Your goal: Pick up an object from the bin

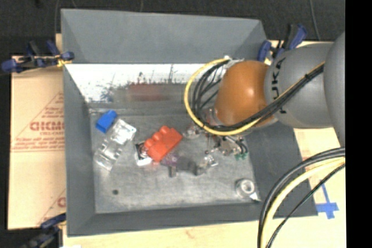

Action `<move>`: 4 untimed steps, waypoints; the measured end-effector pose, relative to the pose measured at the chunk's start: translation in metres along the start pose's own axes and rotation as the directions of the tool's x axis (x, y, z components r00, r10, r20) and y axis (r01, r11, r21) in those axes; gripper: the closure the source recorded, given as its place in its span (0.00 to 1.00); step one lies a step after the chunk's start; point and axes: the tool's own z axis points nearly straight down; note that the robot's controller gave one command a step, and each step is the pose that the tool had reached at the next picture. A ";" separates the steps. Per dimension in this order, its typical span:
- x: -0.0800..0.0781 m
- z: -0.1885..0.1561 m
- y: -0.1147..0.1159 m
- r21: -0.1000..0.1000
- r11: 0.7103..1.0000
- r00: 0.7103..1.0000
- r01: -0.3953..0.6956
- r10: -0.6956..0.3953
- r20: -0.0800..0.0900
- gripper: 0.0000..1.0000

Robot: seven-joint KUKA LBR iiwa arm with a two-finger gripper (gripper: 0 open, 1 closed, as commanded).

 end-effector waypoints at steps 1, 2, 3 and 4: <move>-0.050 -0.048 0.019 -0.002 0.981 0.981 -0.195 0.195 -0.020 0.00; -0.073 -0.021 0.085 -0.009 0.995 0.995 0.098 -0.098 -0.026 0.00; -0.074 -0.022 0.084 -0.009 0.995 0.995 0.094 -0.095 -0.023 1.00; -0.078 -0.225 0.073 -0.003 0.993 0.993 0.118 -0.118 -0.018 1.00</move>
Offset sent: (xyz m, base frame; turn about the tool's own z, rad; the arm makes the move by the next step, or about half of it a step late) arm 0.0383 0.0307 0.0460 0.1997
